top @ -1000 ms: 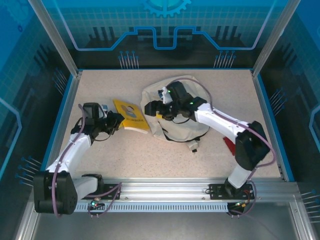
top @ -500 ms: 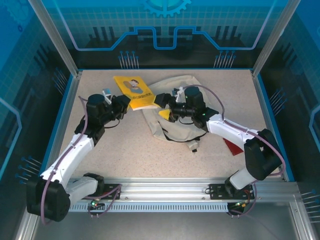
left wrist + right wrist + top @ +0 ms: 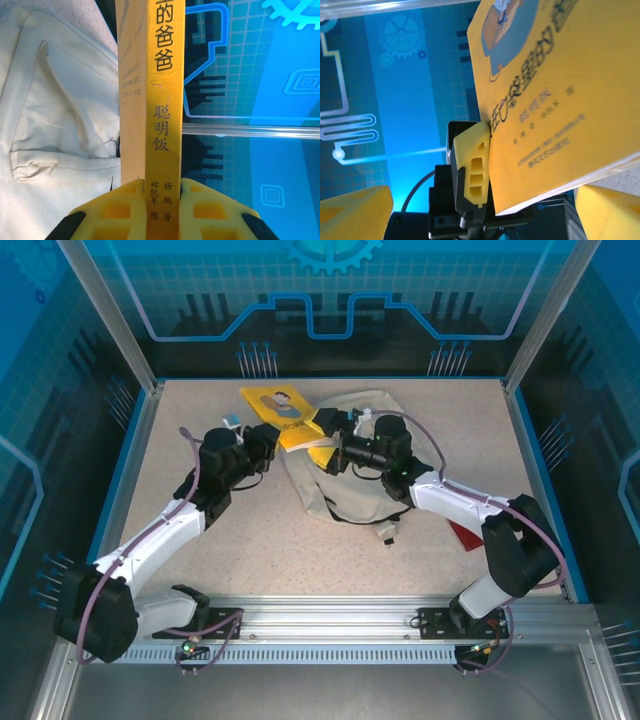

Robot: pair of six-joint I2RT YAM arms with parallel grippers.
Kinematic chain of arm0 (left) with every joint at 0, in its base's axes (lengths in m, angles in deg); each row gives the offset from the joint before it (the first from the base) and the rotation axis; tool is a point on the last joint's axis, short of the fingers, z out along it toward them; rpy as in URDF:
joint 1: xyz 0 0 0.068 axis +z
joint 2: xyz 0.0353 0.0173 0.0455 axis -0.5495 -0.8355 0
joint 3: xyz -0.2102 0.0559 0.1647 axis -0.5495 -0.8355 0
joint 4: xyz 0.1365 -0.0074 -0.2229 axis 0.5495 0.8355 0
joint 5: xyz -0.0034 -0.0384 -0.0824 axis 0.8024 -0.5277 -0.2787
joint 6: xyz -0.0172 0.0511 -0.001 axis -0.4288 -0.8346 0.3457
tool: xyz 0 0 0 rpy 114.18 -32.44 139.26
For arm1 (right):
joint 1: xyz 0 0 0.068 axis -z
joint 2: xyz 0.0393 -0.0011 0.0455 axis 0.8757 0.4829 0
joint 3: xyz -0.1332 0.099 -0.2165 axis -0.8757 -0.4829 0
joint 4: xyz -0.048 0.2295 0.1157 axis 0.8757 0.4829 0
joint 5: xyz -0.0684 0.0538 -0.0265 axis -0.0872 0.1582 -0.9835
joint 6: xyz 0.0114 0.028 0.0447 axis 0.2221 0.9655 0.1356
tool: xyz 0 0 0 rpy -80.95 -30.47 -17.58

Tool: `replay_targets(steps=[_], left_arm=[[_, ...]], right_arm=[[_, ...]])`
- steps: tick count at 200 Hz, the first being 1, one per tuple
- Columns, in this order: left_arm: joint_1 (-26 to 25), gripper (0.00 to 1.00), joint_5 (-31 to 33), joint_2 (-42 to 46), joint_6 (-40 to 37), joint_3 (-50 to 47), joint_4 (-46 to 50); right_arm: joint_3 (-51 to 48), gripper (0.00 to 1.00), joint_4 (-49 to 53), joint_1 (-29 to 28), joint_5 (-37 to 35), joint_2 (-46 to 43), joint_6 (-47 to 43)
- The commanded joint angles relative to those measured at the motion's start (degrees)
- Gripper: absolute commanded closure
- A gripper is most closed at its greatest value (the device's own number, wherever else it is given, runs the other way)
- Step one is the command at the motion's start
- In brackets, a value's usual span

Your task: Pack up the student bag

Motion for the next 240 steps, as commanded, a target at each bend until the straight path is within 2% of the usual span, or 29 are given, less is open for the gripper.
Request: replay_targets(steps=[1,55,89,170,213,225,240], left_arm=[[-1.33,0.93,1.81,0.23,0.44,3.51,-9.39],[-1.98,0.93,3.44,0.84,-1.82,3.81,-8.69],[-2.2,0.93,2.84,1.07,-0.19,2.61,-9.65],[-2.36,0.93,1.51,1.83,2.19,0.78,-9.04],[-2.36,0.92,1.24,1.96,2.26,-0.5,-7.74],[-2.32,0.88,0.38,2.26,1.03,-0.34,-6.74],[-2.39,0.79,-1.11,2.94,-1.87,0.96,-2.22]], right_arm=[[1.32,0.06,-2.95,-0.84,-2.2,1.55,3.04],[-0.29,0.06,0.04,-1.58,-4.36,0.83,2.43],[-0.11,0.07,0.75,-1.44,-5.97,1.44,1.73],[5.62,0.38,1.98,0.83,-4.65,5.15,0.77],[3.57,0.66,5.22,1.47,-6.44,2.29,-1.94],[3.38,0.74,7.4,1.88,-6.9,1.35,-3.31],[3.62,0.84,11.77,2.51,-7.49,-0.1,-6.19]])
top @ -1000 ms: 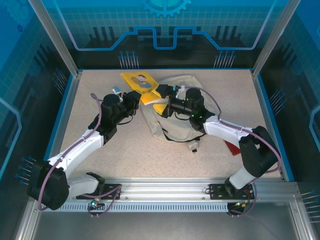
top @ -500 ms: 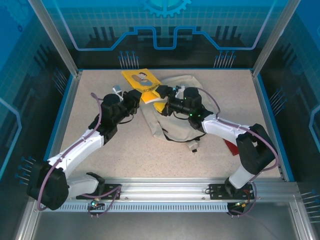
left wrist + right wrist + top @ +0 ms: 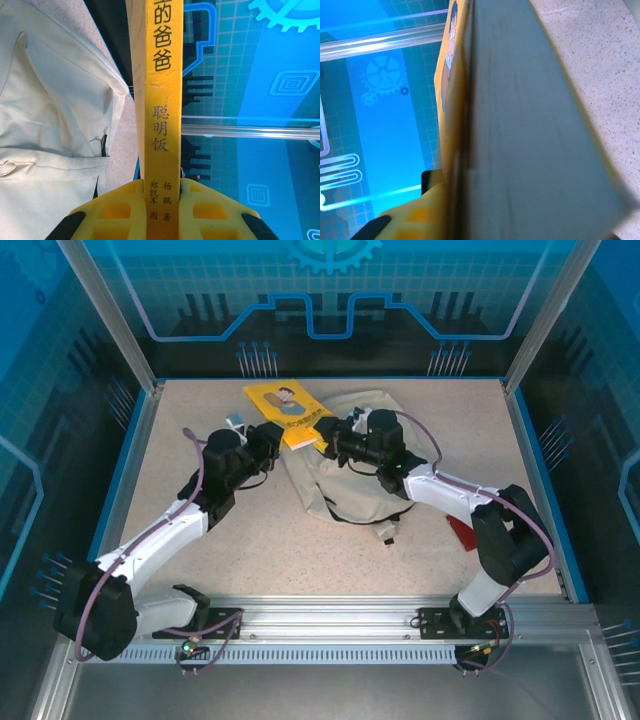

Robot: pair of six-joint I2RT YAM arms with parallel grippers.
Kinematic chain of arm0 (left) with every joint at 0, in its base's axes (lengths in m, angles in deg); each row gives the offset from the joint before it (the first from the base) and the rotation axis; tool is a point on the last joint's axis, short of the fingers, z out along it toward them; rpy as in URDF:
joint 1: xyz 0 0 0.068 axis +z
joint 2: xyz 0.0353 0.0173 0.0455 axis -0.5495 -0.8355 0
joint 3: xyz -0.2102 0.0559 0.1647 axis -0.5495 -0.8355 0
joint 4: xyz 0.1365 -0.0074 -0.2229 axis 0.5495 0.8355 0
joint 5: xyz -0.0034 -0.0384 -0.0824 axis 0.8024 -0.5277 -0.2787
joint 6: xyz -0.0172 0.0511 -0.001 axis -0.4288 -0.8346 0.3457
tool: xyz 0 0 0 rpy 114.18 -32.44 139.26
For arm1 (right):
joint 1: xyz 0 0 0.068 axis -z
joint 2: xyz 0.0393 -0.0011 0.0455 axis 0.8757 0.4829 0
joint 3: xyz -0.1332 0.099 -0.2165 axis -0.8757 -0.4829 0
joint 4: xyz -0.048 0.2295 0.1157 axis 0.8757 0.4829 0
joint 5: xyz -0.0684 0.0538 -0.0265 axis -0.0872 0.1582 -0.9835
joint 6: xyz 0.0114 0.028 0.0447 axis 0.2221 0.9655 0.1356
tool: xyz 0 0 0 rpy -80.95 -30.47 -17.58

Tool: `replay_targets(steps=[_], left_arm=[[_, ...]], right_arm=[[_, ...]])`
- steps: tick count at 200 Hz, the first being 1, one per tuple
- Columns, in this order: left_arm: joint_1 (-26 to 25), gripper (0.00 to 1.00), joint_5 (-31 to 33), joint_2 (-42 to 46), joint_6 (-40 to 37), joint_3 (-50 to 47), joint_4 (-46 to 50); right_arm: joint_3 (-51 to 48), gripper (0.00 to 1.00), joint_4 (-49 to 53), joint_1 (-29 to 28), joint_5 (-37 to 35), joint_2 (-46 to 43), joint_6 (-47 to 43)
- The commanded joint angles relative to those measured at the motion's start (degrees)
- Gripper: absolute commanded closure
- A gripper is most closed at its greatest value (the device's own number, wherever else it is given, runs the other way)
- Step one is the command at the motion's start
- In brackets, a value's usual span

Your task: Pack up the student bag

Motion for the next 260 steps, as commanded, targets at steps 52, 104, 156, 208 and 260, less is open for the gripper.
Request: replay_targets(steps=[52,104,156,208,260], left_arm=[[-0.6,0.25,-3.34,5.77,-21.93,5.9,24.97],[-1.95,0.19,-2.6,1.45,-38.2,15.06,44.5],[-11.61,0.2,2.7,-9.1,-40.15,21.37,45.84],[-22.46,0.23,5.83,-24.66,-39.48,32.3,46.94],[-32.17,0.25,15.54,-41.1,-45.14,49.28,59.82]], right_arm=[[1.99,0.99,25.12,6.12,-5.85,-12.65,-24.84],[5.02,0.99,45.48,13.2,-14.69,-24.43,-48.32],[9.13,0.98,60.56,27.11,-12.51,-29.84,-59.17],[4.6,0.98,65.67,36.72,-8.63,-33.05,-58.12],[0.91,0.98,66.59,41.49,-5.65,-34.47,-56.57]])
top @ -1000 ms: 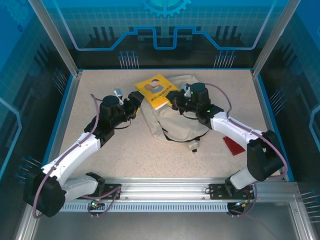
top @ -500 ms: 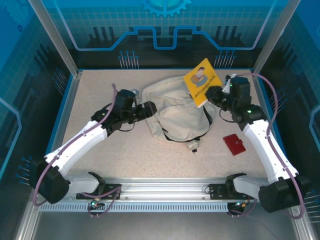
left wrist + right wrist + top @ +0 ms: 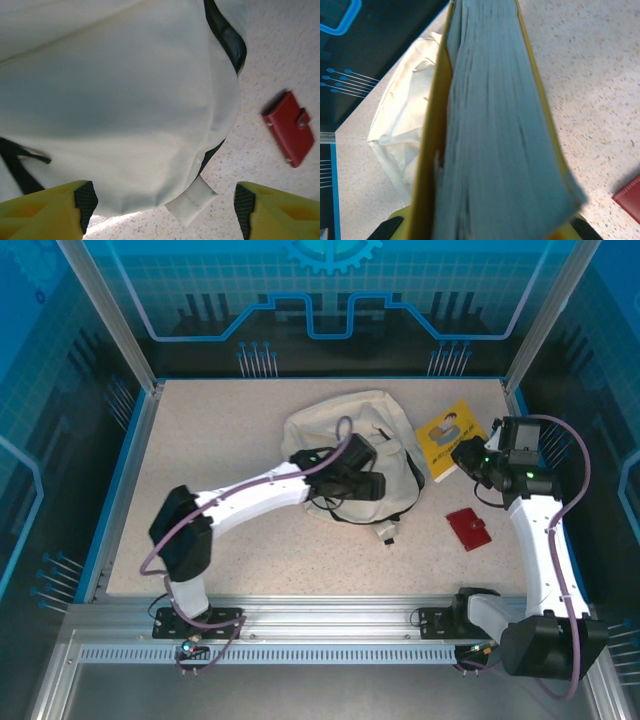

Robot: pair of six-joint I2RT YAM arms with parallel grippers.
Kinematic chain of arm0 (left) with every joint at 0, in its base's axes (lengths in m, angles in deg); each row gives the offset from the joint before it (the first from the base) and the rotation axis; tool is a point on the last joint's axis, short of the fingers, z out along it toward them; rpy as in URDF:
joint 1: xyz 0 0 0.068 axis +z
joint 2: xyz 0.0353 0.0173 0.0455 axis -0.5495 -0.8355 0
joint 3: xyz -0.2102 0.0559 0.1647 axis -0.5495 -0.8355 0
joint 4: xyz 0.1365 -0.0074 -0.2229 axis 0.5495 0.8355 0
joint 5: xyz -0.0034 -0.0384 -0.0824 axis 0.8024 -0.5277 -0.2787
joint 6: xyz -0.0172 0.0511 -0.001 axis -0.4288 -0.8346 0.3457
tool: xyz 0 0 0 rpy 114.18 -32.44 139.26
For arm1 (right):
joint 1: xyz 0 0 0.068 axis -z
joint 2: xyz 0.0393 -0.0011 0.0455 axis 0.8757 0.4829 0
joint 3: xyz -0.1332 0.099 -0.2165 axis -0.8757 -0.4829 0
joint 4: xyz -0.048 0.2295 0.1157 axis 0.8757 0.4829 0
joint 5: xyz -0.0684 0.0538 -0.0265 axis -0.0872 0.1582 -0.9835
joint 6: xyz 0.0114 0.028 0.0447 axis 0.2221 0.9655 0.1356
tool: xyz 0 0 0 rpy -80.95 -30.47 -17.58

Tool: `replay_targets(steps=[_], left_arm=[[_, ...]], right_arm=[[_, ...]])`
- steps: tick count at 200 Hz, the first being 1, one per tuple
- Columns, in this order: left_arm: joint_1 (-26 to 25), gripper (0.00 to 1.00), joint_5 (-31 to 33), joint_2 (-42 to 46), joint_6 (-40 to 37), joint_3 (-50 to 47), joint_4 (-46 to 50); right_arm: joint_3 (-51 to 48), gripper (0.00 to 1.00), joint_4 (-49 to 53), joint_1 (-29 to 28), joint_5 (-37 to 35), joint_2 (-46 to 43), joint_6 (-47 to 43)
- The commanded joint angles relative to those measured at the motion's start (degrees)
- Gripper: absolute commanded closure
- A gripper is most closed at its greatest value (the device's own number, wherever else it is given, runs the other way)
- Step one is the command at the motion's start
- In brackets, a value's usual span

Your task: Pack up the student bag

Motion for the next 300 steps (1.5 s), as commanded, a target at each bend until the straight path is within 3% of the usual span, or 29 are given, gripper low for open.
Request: replay_targets(steps=[1,53,106,141,217,258,300], left_arm=[[-3.41,0.25,6.71,-4.75,-4.7,6.24,8.5],[-5.43,0.4,6.24,-13.07,-7.55,12.87,11.78],[-5.45,0.45,4.85,-18.78,-7.56,17.23,14.2],[-5.45,0.61,5.84,-19.73,-7.17,17.64,14.3],[-5.35,0.96,6.64,-16.12,-7.25,16.94,13.55],[-4.19,1.0,6.44,-10.63,-7.81,15.16,11.13],[0.87,1.0,4.88,-2.0,-8.01,10.85,2.67]], right_arm=[[-0.32,0.98,-1.8,1.79,3.43,-2.11,-0.15],[-1.89,0.98,-2.13,2.8,4.74,-2.91,0.95],[-3.33,0.98,-2.49,2.83,5.62,-3.27,1.85],[-3.34,0.98,-2.16,2.84,5.76,-3.7,1.87],[-2.98,0.98,-0.97,2.83,4.61,-4.94,2.13],[-2.06,0.98,1.12,2.84,2.98,-6.22,1.29],[-1.53,0.99,6.08,2.98,1.93,-8.46,-1.87]])
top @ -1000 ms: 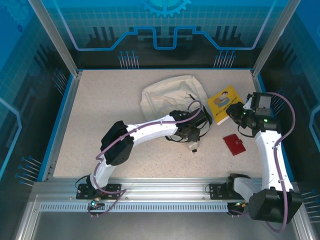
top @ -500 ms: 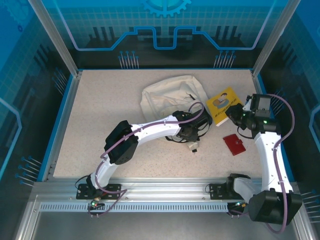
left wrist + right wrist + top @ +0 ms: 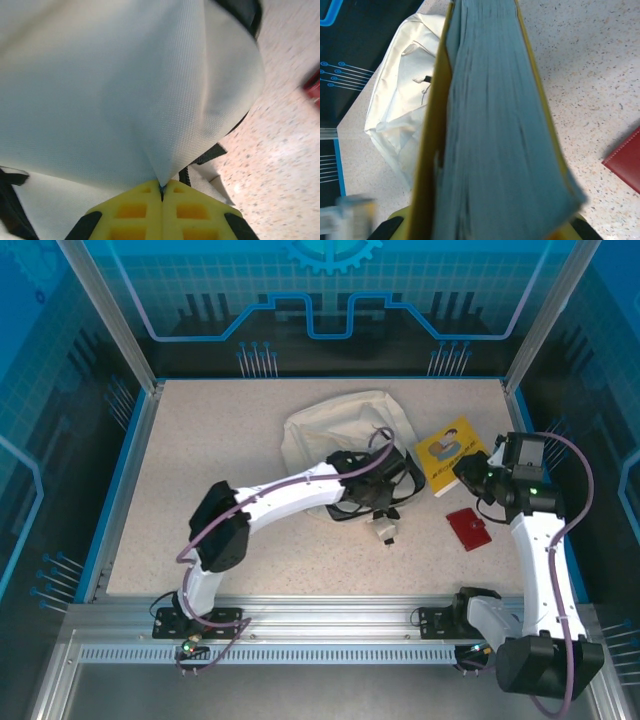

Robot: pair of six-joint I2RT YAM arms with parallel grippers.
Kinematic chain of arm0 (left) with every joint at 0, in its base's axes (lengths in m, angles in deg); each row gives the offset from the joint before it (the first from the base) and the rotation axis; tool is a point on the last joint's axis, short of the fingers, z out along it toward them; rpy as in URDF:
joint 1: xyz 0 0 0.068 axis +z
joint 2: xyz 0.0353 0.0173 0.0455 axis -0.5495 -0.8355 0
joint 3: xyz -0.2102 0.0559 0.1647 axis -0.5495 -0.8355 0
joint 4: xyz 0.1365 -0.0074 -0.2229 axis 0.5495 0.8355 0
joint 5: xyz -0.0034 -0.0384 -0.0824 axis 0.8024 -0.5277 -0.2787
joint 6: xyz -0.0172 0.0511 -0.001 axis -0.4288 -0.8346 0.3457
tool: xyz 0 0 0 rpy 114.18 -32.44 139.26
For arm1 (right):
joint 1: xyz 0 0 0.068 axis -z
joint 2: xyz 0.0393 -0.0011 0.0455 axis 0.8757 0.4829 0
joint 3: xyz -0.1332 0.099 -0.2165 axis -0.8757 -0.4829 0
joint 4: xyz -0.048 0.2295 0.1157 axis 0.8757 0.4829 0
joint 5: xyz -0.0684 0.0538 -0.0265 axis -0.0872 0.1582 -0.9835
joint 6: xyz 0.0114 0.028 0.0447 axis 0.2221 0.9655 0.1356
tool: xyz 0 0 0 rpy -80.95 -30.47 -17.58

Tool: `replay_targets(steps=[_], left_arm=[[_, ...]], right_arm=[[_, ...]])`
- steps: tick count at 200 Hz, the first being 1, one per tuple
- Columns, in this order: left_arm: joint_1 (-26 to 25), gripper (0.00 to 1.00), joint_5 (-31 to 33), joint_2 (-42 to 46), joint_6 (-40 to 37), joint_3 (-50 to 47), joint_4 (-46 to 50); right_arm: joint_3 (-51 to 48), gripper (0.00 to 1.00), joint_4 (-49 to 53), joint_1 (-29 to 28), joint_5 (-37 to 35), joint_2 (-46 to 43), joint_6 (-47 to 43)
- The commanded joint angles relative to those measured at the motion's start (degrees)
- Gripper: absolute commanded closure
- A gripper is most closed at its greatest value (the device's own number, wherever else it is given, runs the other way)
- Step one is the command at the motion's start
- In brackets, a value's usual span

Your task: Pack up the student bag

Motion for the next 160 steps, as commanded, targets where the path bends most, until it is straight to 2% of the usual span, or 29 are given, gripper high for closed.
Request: replay_targets(steps=[1,42,67,90,123,160], left_arm=[[3.78,1.0,-0.62,7.06,-1.4,-1.88,-6.8],[8.4,1.0,0.49,11.39,-0.52,-2.88,-15.11],[9.08,1.0,1.88,13.36,-1.22,-3.34,-20.04],[9.02,1.0,1.06,15.23,-1.43,-5.76,-26.09],[9.01,1.0,-1.93,17.55,-0.82,-9.88,-32.42],[9.06,1.0,-5.22,18.84,-0.87,-11.39,-33.93]], right_arm=[[2.43,0.99,1.7,1.06,-0.17,-2.58,-2.81],[3.13,0.99,6.44,1.07,4.28,-5.52,-4.19],[3.21,0.99,10.5,1.03,10.33,-6.3,-3.39],[0.6,0.99,10.25,1.07,17.64,-7.36,-1.4],[-4.98,0.99,2.08,0.58,27.72,-7.64,4.76],[-9.87,0.99,-8.8,-3.12,30.67,-5.94,13.91]])
